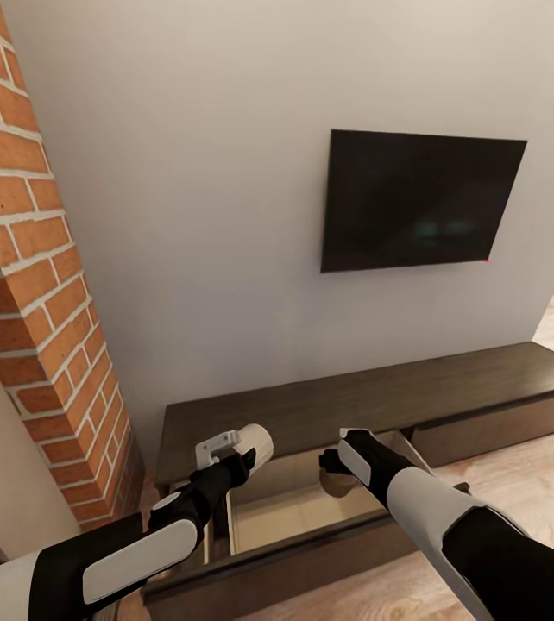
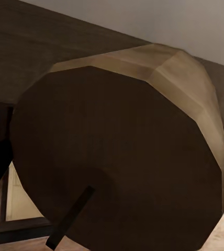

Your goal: Place each of the two pumpkins and all three candles from the living room inside a cabinet in the living room (use any cabinet), then make sure every cabinet is closed, and position the cauldron so it is next to a table in the living room.

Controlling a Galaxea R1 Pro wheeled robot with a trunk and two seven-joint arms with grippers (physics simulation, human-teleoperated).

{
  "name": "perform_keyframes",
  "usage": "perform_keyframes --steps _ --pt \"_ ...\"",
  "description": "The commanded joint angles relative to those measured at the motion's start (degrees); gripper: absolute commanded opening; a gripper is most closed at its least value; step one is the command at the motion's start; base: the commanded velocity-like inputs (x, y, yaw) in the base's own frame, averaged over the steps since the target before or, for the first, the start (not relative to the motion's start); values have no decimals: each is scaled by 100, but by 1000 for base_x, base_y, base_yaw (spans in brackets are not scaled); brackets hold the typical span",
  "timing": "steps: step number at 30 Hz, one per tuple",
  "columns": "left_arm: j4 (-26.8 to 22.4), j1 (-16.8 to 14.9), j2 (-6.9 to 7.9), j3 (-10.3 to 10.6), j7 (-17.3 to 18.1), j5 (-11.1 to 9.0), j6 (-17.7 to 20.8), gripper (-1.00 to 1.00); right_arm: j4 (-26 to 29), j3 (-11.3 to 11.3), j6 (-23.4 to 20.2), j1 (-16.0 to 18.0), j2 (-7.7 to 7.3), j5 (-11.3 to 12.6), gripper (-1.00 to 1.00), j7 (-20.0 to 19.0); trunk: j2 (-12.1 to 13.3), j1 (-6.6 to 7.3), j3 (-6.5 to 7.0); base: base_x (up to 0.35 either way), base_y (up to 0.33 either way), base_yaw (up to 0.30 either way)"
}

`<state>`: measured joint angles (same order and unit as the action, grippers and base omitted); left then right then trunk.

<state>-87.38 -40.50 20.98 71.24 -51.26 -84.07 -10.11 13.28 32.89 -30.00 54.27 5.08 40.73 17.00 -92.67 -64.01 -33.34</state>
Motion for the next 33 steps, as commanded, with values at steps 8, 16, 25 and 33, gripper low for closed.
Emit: perform_keyframes --steps 8,16,25,33 --pt "33 -11 -6 21 2 -52 -38 -100 1 28 87 5 -30 65 -100 32 -326 -176 -150 0 0 0" --pt "37 -11 -2 19 5 -48 -34 -100 -1 27 117 0 -34 66 -100 31 -647 -352 -294 0 0 0" --pt "37 -11 3 14 2 -48 -34 -100 -1 30 117 0 -34 66 -100 31 -1008 -549 -455 0 0 0" --pt "29 -11 3 18 2 -48 -40 -100 -14 27 117 -3 -34 66 -100 31 -1329 -725 -599 0 0 0"
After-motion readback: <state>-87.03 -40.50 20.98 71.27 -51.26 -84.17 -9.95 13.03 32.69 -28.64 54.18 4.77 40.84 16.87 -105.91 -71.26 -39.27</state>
